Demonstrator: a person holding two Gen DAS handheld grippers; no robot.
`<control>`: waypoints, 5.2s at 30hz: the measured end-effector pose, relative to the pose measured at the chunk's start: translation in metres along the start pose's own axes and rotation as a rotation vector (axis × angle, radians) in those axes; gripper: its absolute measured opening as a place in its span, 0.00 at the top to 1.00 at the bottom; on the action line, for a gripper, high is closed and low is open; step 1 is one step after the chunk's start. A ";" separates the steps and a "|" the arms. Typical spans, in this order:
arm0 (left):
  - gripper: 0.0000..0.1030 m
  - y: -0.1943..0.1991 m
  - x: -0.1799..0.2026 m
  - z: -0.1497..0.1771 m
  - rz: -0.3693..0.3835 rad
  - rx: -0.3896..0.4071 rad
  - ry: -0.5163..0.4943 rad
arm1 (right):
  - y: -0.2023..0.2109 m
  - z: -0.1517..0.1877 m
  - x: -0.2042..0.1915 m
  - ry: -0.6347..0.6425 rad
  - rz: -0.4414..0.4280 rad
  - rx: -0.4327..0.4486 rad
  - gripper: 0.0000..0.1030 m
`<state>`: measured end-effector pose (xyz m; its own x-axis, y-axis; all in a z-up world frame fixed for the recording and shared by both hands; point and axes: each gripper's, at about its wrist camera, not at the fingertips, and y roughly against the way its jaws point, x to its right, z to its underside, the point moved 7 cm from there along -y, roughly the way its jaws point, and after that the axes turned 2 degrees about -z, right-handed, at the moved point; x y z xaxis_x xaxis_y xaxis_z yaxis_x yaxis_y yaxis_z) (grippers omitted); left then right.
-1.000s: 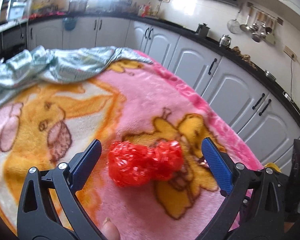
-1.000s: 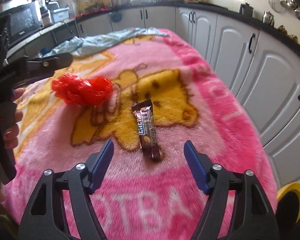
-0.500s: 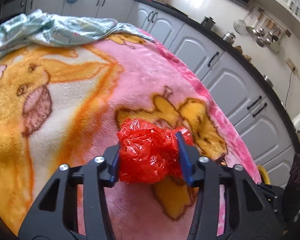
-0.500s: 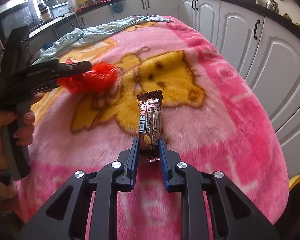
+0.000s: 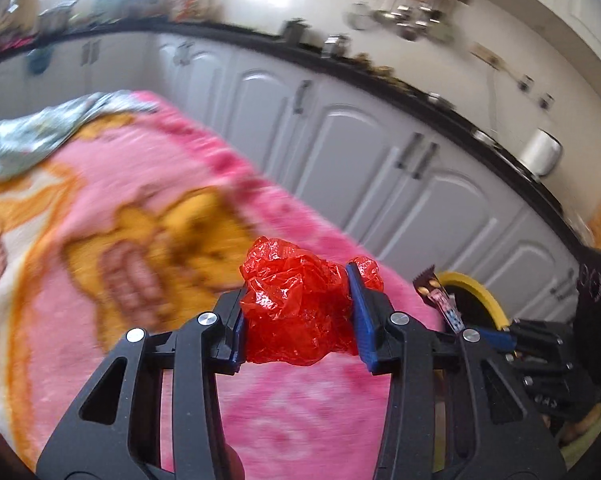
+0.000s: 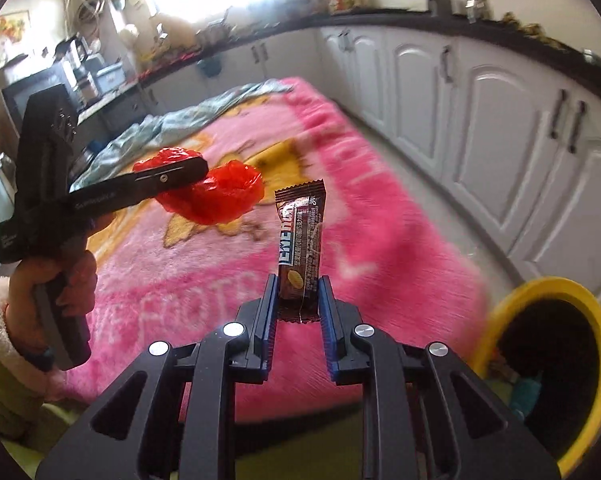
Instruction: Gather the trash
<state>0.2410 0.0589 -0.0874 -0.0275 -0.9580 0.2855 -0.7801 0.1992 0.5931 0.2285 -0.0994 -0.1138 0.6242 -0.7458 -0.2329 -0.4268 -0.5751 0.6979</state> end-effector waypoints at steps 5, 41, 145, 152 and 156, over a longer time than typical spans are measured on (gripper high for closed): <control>0.67 -0.003 0.060 -0.008 0.063 0.013 -0.086 | 0.050 0.005 0.041 -0.091 0.054 0.080 0.81; 0.67 -0.056 0.258 0.020 0.253 -0.035 -0.294 | 0.198 0.081 0.185 -0.327 0.417 0.317 0.81; 0.11 0.127 0.131 0.062 -0.076 0.307 -0.247 | 0.215 0.111 0.002 -0.087 0.657 0.578 0.06; 0.11 0.129 0.130 0.061 -0.081 0.312 -0.245 | 0.216 0.111 0.001 -0.088 0.658 0.579 0.06; 0.11 0.129 0.131 0.061 -0.081 0.316 -0.246 | 0.216 0.111 0.001 -0.087 0.658 0.579 0.06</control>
<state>0.0986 -0.0533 -0.0188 -0.0770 -0.9964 0.0357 -0.9384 0.0845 0.3350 0.0647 -0.2614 -0.0386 0.0926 -0.9953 0.0282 -0.9618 -0.0821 0.2613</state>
